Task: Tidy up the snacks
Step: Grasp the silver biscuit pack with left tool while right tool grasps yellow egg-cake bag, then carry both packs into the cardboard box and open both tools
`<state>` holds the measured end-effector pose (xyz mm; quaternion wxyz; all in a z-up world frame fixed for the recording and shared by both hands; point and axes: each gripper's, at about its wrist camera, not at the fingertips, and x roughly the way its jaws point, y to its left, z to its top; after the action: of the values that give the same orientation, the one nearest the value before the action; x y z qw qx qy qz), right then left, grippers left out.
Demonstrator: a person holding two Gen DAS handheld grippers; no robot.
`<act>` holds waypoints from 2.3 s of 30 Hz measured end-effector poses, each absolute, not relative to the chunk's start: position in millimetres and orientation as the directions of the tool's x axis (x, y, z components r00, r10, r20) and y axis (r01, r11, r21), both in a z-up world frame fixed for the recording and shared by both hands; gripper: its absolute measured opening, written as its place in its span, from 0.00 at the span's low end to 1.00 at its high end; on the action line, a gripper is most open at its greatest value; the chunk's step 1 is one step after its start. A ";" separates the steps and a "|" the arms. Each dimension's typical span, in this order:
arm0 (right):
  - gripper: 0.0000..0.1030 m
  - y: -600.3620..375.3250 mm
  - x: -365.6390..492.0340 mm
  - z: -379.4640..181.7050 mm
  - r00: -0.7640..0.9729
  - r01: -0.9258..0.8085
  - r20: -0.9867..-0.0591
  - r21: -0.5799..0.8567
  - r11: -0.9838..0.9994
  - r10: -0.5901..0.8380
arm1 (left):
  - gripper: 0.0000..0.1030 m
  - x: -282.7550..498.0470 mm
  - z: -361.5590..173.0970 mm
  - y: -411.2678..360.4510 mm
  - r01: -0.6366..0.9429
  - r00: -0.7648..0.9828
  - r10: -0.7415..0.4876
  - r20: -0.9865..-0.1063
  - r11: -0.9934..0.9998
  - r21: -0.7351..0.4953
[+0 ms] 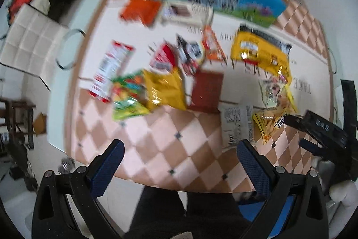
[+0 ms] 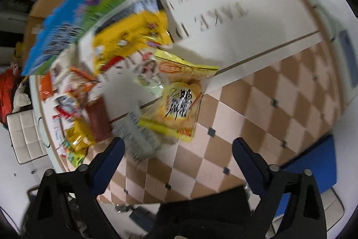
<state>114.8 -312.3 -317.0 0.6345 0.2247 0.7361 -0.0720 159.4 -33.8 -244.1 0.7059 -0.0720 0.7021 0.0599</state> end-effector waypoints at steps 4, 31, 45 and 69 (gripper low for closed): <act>0.84 -319.6 127.9 -363.0 -0.158 0.476 -0.939 0.197 0.857 0.304 | 1.00 169.3 -281.4 -59.1 -0.181 -0.077 -0.024 -0.997 0.984 -0.010; 0.68 -356.2 76.6 -416.3 -0.331 0.244 -0.927 0.094 0.965 0.174 | 0.71 171.0 -390.6 -131.6 -0.126 -0.272 -0.098 -0.957 0.990 -0.065; 0.64 -350.7 73.0 -402.7 -0.311 0.231 -0.939 0.073 0.970 0.145 | 0.68 174.2 -382.0 -158.3 -0.114 -0.236 -0.060 -0.970 0.993 -0.034; 0.50 -381.0 21.5 -270.8 -0.148 0.113 -0.954 0.247 0.962 0.262 | 0.67 142.0 -212.2 -159.5 -0.057 0.029 -0.116 -0.993 0.991 -0.117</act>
<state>21.5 -381.0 -270.8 0.6407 0.1243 0.7555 0.0580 142.0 -159.5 -212.2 0.7146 -0.0622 0.6965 -0.0204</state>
